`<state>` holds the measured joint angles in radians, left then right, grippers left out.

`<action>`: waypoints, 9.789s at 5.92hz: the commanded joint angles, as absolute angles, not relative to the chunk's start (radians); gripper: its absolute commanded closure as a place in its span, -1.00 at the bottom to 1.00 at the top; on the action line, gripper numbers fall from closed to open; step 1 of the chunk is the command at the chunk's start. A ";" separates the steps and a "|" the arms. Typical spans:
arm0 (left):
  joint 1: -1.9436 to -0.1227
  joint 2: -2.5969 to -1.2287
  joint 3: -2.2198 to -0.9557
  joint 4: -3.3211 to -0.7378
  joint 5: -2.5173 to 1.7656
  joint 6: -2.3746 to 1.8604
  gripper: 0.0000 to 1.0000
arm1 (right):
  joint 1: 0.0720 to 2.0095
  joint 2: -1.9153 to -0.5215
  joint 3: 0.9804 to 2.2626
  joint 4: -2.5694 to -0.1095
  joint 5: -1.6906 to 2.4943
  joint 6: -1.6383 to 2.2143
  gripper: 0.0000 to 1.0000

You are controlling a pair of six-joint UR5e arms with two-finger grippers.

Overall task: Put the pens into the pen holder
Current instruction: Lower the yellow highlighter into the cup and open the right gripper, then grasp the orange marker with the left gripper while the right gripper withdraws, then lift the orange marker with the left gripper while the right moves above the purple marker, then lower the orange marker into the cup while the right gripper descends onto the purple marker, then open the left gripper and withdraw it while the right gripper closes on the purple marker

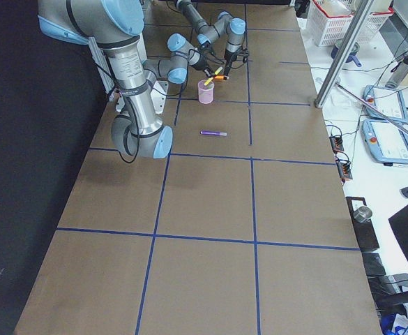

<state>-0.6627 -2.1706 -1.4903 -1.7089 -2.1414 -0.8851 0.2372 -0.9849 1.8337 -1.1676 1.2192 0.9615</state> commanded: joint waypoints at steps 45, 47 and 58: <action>-0.222 -2.075 -1.873 -2.108 -1.071 -1.226 0.05 | 0.650 -1.121 1.614 -1.474 2.103 0.913 -1.00; -0.221 -2.077 -1.876 -2.108 -1.071 -1.229 -1.00 | 0.647 -1.120 1.614 -1.474 2.103 0.916 -1.00; -1.049 -2.060 -1.872 -1.692 -2.187 -0.794 -1.00 | 0.663 -1.115 1.609 -1.476 2.106 0.943 1.00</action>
